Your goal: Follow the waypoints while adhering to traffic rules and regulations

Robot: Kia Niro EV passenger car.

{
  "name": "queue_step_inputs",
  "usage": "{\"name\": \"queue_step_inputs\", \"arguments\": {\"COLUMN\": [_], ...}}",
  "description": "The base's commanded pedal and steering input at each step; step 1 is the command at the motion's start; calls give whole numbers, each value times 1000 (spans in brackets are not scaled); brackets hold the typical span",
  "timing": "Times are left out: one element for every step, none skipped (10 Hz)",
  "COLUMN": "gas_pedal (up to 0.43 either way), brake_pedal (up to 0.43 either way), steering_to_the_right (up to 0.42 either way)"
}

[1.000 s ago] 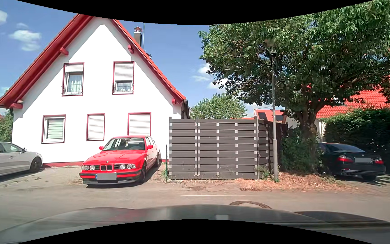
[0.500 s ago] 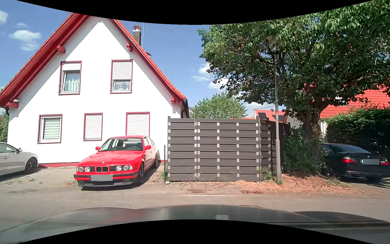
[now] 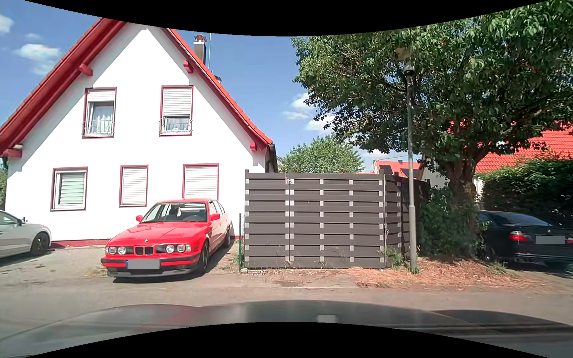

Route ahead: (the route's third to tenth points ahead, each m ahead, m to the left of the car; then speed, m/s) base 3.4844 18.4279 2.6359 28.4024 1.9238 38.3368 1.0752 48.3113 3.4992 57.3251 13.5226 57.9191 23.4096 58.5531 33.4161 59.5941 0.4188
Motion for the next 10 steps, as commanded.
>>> {"name": "queue_step_inputs", "arguments": {"gas_pedal": [0,0,0,59,20,0,0,0,0,0], "brake_pedal": [0,0,0,0,0,0,0,0,0,0], "steering_to_the_right": [-107,-138,-166,-207,-252,-285,-331,-365,-388,-414]}}
